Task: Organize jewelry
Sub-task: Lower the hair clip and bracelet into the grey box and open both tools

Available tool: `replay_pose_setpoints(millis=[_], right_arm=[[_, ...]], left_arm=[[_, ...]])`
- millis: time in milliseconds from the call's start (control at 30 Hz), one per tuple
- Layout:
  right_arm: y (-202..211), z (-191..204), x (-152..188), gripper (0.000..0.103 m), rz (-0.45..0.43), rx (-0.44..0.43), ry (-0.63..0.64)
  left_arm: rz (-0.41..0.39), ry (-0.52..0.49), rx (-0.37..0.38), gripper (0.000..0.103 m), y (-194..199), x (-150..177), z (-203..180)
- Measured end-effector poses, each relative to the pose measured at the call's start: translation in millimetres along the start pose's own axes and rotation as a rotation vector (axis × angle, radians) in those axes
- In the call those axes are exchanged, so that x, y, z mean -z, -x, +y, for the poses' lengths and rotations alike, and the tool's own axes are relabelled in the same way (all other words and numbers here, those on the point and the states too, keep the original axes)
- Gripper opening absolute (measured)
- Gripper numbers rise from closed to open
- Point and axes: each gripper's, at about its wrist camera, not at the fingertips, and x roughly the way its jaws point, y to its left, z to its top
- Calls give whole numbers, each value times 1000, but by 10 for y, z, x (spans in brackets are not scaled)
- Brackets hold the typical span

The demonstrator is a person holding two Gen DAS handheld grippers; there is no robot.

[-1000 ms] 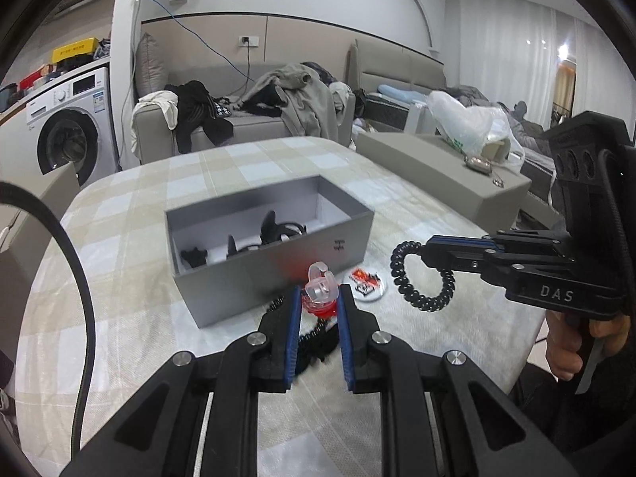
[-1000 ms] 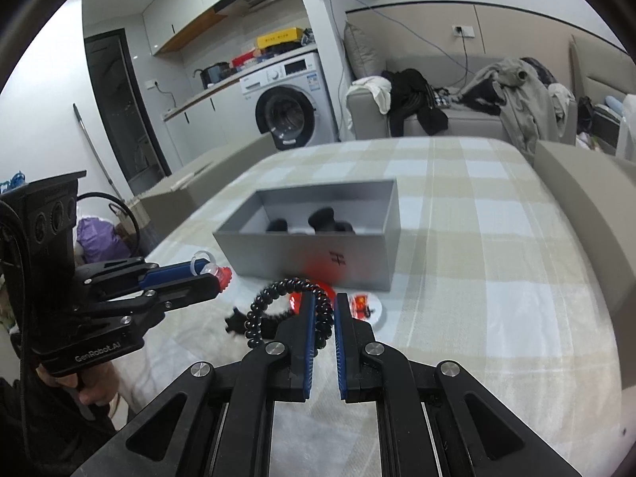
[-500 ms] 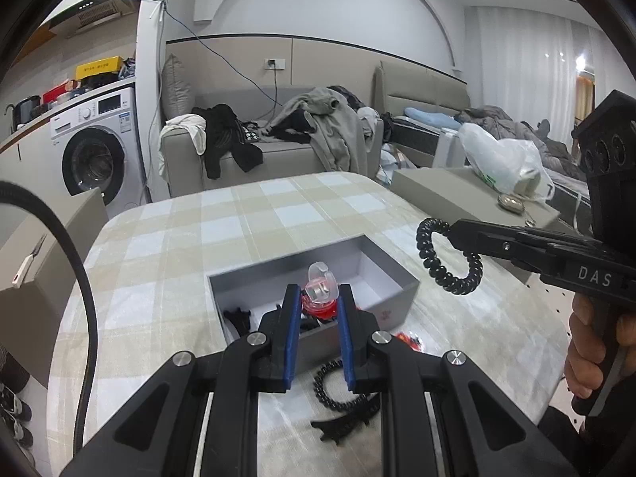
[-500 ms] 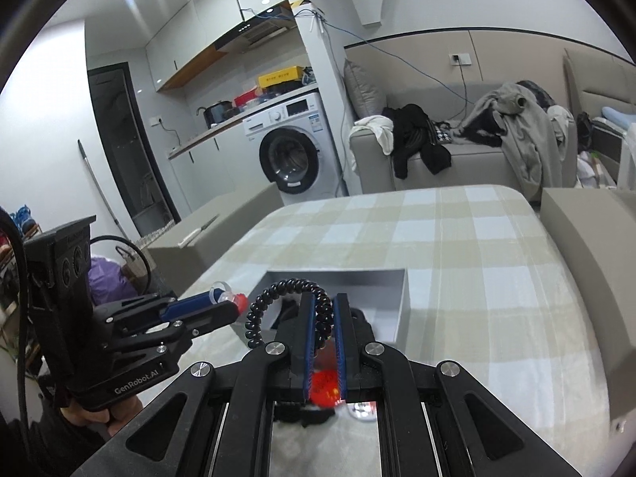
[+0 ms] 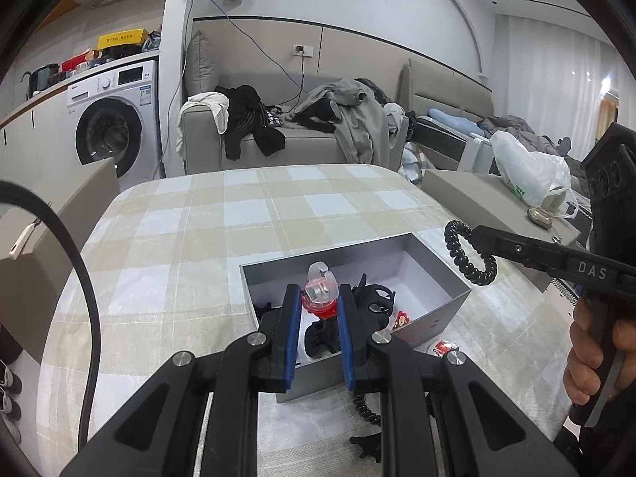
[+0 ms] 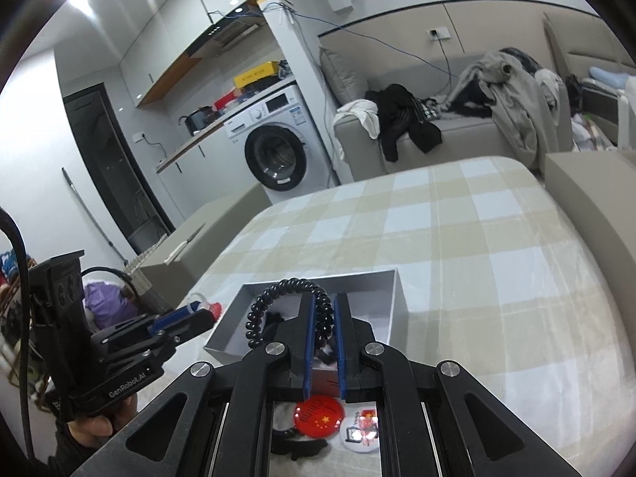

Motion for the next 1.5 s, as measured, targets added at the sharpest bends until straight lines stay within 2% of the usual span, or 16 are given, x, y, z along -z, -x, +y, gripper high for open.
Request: replay_pose_setpoints(millis=[567, 1500], right_arm=[[-130, -61, 90, 8, 14, 31, -17], [-216, -83, 146, 9, 29, 51, -19]], left_arm=[[18, -45, -40, 13, -94, 56, -112], [22, -27, -25, 13, -134, 111, -83]])
